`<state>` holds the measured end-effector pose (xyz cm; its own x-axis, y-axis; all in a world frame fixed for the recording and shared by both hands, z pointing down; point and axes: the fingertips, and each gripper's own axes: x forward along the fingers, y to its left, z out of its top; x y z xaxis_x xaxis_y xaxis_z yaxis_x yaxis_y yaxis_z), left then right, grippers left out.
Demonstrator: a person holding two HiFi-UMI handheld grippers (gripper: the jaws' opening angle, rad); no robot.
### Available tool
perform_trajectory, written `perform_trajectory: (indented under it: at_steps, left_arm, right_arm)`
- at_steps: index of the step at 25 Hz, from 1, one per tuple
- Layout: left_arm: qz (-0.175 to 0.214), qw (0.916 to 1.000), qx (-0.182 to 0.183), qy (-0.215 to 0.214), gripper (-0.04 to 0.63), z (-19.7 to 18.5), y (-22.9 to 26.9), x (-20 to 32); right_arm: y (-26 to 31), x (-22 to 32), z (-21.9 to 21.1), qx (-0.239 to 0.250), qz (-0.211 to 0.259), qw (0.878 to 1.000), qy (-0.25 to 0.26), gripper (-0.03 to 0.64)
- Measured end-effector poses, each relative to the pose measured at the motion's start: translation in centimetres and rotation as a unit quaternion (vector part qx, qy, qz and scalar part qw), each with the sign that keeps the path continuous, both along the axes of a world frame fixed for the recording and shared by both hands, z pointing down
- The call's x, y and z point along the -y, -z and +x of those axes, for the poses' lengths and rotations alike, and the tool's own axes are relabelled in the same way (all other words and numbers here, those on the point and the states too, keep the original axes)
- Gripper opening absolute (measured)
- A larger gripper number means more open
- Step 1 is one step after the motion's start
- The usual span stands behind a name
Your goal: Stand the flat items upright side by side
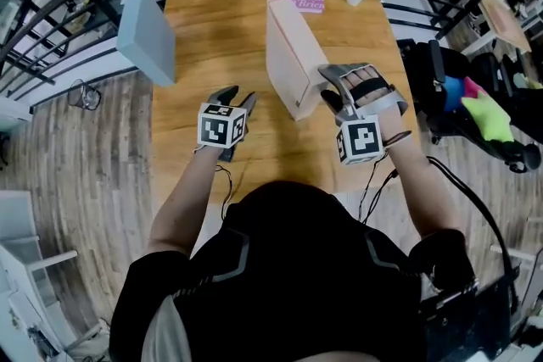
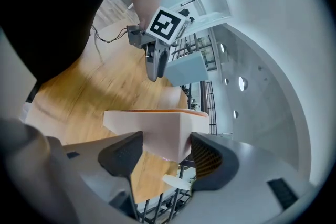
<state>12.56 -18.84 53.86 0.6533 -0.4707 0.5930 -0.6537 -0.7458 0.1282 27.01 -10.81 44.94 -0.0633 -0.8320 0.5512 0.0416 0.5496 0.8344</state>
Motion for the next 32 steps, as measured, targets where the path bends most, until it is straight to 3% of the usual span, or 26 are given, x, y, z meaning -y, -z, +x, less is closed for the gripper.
perform_trajectory:
  at_steps: [3,6,9,13,16,20,24,26,32]
  left_arm:
    - [0.048,0.998,-0.016,0.037,0.209,-2.2,2.7,0.2]
    - [0.068,0.9941,-0.041,0.074,0.209,-4.4,5.1,0.1]
    - [0.071,0.9892,-0.07,0.108,0.209,-6.1,6.8,-0.7]
    - [0.089,0.9824,-0.079,0.145,0.209,-7.9,8.7,-1.6]
    - [0.116,0.9792,-0.072,0.151,0.207,-7.9,10.3,-2.1]
    - [0.128,0.9731,-0.088,0.17,0.205,-7.8,12.2,-2.6]
    - [0.156,0.9695,-0.07,0.175,0.181,-7.8,13.7,-3.7]
    - [0.164,0.9672,-0.067,0.182,0.178,-8.1,14.2,-4.2]
    - [0.166,0.9572,-0.076,0.224,0.175,-9.8,15.1,-5.2]
  right_arm:
    - [-0.1,0.0,-0.2,0.029,-0.008,1.0,-0.003,0.32]
    - [0.2,0.1,-0.4,0.069,-0.016,0.997,-0.012,0.332]
    - [1.0,-0.2,-0.4,0.165,-0.028,0.985,-0.041,0.373]
    - [2.0,-0.4,-1.2,0.325,-0.045,0.941,-0.081,0.401]
    - [1.8,-0.2,-1.4,0.417,-0.046,0.9,-0.117,0.417]
    - [0.8,0.2,-1.0,0.497,-0.059,0.85,-0.166,0.444]
    - [-0.5,0.7,-0.9,0.566,-0.093,0.795,-0.197,0.456]
    - [-1.0,1.1,-1.2,0.583,-0.103,0.779,-0.204,0.456]
    - [-2.0,2.3,-1.3,0.615,-0.105,0.753,-0.207,0.428]
